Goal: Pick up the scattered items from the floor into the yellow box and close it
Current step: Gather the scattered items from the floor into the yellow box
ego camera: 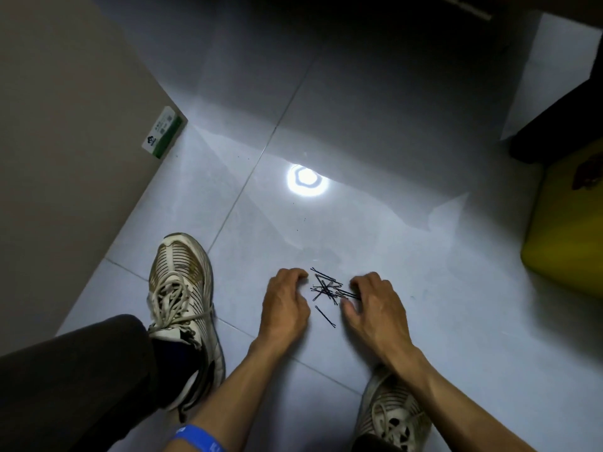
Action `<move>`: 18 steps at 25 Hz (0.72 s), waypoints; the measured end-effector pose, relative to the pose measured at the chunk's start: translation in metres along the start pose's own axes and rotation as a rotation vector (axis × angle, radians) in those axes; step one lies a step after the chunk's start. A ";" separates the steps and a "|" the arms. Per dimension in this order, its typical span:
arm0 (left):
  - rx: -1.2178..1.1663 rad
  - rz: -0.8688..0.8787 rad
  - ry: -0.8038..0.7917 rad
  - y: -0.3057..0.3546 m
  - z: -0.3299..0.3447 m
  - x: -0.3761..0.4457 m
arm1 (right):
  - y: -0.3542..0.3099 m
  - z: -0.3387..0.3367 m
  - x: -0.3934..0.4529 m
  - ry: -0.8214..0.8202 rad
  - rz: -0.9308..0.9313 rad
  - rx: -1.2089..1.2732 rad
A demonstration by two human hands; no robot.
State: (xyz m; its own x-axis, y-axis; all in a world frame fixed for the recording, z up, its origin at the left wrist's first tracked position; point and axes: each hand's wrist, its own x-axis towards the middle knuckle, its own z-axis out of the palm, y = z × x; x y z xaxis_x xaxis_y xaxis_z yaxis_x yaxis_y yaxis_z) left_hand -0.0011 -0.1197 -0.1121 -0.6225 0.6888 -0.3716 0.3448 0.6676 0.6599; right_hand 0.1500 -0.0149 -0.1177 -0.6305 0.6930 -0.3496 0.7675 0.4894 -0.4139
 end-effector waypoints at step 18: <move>0.229 0.432 -0.304 -0.010 0.010 0.008 | 0.007 0.018 -0.011 0.044 -0.067 0.134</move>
State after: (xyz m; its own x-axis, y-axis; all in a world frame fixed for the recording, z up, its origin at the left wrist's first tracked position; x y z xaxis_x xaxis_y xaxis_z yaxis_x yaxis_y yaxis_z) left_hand -0.0024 -0.1179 -0.1278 -0.1731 0.9402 -0.2934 0.6875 0.3287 0.6475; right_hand 0.1603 -0.0280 -0.1320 -0.6716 0.6854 -0.2815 0.6998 0.4621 -0.5447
